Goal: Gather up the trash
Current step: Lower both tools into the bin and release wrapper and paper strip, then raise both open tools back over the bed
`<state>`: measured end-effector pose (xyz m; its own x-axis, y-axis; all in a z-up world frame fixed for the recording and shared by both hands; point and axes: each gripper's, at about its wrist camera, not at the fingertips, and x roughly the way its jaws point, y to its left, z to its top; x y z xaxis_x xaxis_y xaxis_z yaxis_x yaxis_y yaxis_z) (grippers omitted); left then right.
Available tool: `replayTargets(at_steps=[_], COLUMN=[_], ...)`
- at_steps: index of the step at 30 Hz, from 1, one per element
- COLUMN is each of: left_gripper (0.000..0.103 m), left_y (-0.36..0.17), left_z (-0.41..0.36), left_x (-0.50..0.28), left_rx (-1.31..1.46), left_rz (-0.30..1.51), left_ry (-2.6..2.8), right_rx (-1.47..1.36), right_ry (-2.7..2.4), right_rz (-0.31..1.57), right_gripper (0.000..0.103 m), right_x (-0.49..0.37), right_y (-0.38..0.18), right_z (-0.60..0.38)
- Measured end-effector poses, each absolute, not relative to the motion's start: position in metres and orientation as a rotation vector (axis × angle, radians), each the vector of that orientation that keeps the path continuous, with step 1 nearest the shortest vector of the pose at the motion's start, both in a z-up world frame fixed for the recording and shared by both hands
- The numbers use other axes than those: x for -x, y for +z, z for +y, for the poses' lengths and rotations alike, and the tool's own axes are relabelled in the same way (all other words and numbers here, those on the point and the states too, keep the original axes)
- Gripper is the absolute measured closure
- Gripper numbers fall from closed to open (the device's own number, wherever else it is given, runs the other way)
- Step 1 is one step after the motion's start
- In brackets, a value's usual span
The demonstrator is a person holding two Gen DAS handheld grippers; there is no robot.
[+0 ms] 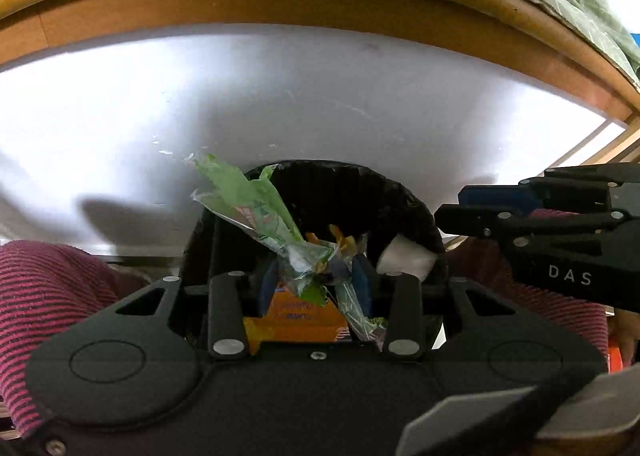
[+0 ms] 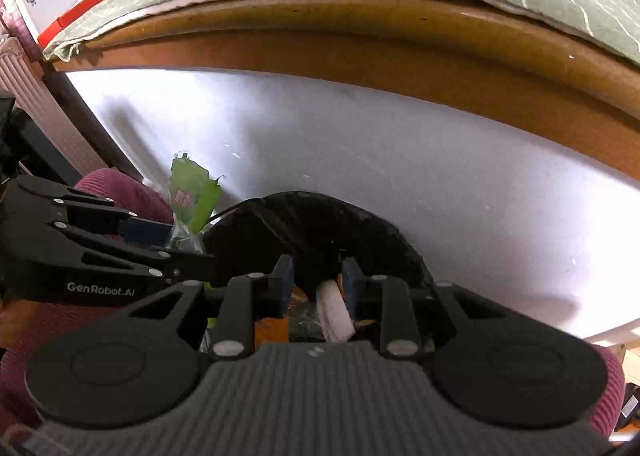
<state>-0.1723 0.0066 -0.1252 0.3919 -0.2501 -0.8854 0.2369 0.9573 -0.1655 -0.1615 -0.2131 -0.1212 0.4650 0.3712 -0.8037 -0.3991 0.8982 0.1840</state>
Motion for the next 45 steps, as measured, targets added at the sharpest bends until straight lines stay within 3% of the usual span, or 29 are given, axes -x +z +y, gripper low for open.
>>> replayTargets(at_steps=[7, 29, 37, 45], left_gripper=[0.057, 0.034, 0.034, 0.049], left_y=[-0.123, -0.082, -0.042, -0.004], left_z=[0.005, 0.002, 0.006, 0.01], left_x=[0.174, 0.181, 0.182, 0.172], left_rx=[0.011, 0.01, 0.048, 0.037], left_rz=[1.118, 1.009, 0.907, 0.798], left_ry=[-0.311, -0.339, -0.375, -0.381], right_rx=[0.023, 0.01, 0.001, 0.013], right_ry=[0.465, 0.475, 0.502, 0.447], right_rz=[0.971, 0.829, 0.696, 0.579], right_gripper=[0.066, 0.031, 0.02, 0.014], right_x=[0.163, 0.173, 0.18, 0.166], right_y=[-0.12, -0.068, -0.028, 0.004], right_z=[-0.215, -0.231, -0.234, -0.246])
